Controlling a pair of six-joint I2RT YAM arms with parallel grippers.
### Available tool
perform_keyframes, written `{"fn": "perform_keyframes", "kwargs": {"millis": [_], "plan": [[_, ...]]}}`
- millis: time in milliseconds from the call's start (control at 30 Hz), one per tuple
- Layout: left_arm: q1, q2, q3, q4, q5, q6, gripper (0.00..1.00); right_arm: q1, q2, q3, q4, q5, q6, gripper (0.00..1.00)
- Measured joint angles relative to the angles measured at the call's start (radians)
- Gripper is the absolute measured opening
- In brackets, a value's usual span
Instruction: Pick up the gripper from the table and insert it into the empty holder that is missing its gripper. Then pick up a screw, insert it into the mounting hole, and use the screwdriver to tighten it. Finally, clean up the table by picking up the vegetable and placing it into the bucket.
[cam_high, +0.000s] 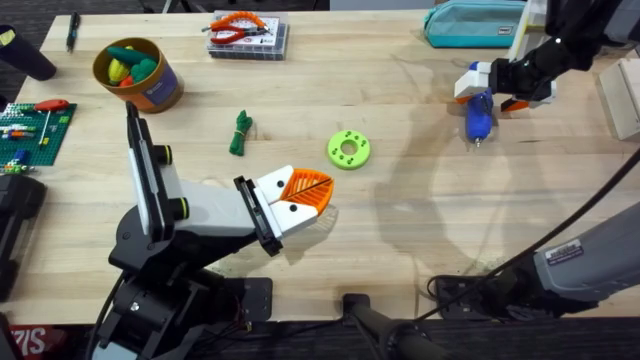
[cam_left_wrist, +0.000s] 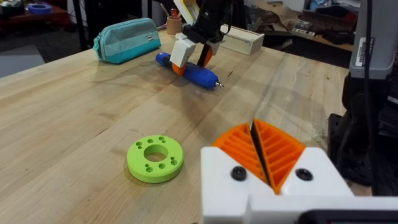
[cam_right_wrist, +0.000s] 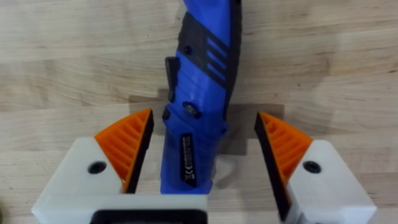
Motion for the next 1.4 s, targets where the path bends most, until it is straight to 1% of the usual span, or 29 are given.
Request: {"fn": "perform_keyframes", "kwargs": {"millis": [167,300,533,1000,1200,1400], "plan": [[0.000,0.003,0.000,0.004,0.000,-0.002,0.005,0.000,0.000,0.000,-0.004,0.000,0.005,0.971],[0.000,0.003,0.000,0.004,0.000,-0.002,0.005,0.000,0.000,0.000,0.000,0.000,0.043,0.971],[0.000,0.003,0.000,0.004,0.000,-0.004,0.005,0.001,0.000,-0.001,0.069,-0.010,0.092,0.971],[0.000,0.003,0.000,0.005,0.000,-0.004,0.005,0.001,0.010,-0.001,0.159,-0.014,0.107,0.971],[0.000,0.003,0.000,0.005,0.000,-0.004,0.005,0.001,0.061,-0.001,0.159,-0.013,0.108,0.971],[0.000,0.003,0.000,0.005,0.000,-0.004,0.005,0.004,0.062,-0.001,0.164,-0.013,0.108,0.969]]}}
